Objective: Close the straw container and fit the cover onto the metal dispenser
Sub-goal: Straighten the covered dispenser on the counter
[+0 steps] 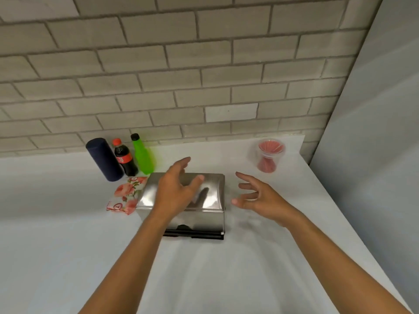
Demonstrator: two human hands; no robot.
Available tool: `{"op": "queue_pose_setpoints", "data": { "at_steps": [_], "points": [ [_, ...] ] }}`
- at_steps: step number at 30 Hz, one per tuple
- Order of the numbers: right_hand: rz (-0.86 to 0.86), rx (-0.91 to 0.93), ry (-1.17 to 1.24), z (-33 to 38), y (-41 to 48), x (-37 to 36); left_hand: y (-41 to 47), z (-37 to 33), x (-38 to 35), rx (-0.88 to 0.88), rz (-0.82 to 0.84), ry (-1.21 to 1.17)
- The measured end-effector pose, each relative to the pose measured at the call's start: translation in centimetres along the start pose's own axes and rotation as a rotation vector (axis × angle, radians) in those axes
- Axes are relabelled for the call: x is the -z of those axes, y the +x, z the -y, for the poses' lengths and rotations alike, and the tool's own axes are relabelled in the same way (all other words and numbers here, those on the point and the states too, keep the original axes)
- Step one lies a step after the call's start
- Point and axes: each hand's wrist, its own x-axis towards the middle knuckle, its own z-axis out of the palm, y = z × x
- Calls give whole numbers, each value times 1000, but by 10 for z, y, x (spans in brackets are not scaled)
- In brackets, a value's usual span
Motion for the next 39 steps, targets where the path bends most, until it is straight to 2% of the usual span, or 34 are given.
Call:
{"op": "queue_pose_setpoints", "data": {
  "at_steps": [3,7,9,12,17,22,25,39],
  "points": [
    [-18,2,-7,-1,-9,-27,-5,28,36,-51,-92,124],
    [-52,-17,1,-8,-18,-58,-17,60,68,-32,-168,129],
    [-47,-50,-12,-13,-21,-71,-22,73,77,19,-142,100],
    [-65,-102,-42,-18,-20,-87,-33,89,85,153,-7,-61],
    [-173,-130,-119,-19,-16,-103,-49,111,85,185,64,-208],
    [-287,61,-234,-13,-14,-113,-50,124,75,54,60,-51],
    [-280,108,-351,-14,-10,-114,-45,130,70,-28,67,35],
    [-248,91,-336,-29,32,-70,-13,128,29,-1,40,203]
  ]
}}
